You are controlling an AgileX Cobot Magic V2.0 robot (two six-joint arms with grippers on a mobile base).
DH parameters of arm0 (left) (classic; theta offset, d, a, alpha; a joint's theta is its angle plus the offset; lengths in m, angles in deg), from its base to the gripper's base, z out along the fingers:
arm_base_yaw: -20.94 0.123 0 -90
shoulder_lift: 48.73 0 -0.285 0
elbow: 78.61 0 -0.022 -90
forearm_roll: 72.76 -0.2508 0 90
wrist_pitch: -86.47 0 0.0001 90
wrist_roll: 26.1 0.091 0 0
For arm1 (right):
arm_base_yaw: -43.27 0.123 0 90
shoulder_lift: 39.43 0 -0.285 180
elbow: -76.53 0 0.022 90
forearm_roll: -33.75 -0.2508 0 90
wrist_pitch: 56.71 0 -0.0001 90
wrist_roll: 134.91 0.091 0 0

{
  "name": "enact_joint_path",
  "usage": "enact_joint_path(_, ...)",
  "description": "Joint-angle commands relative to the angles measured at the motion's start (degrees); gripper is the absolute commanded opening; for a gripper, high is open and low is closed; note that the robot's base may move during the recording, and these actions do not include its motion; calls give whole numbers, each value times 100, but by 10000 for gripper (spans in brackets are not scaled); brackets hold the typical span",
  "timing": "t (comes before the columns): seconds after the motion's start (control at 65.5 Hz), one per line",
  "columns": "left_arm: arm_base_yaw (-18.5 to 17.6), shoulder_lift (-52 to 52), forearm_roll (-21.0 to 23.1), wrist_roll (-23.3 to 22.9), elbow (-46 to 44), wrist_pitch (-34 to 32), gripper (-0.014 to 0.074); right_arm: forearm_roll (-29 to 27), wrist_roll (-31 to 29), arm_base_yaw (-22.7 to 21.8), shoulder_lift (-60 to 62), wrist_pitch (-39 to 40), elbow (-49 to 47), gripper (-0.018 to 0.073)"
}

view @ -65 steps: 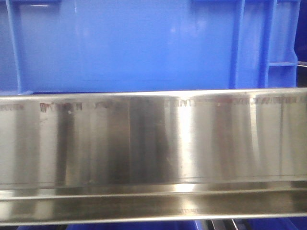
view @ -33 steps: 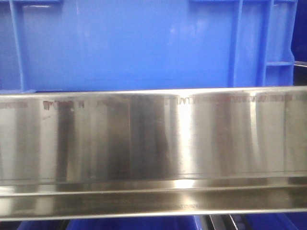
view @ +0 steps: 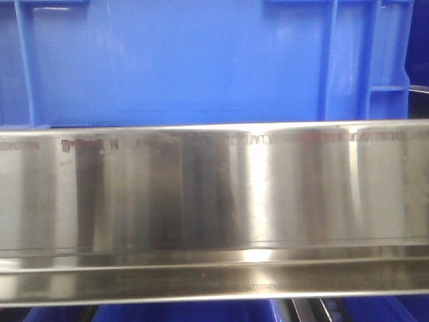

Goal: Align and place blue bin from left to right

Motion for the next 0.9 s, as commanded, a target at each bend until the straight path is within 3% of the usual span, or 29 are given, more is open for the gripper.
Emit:
enact_joint_path(0.0,-41,-316,16,6,325,-415,-111,74,-61,5,376,304,235,-79)
enact_joint_path(0.183,-41,-1051,-46,6,1012,-799,-111,74,-61,5,1123,283,776,-79)
enact_joint_path(0.351,-41,-1741,-750,6,1646,-1312,-111,74,-61,5,1949,272,1302,-79)
enact_joint_path(0.581,-41,-2375,-752,6,1866,-1268,-111,74,-61,5,2712,283,1571,-79)
enact_joint_path(0.886,-41,-2457,-752,6,1866,-1258,-111,74,-61,5,2927,283,1571,-79)
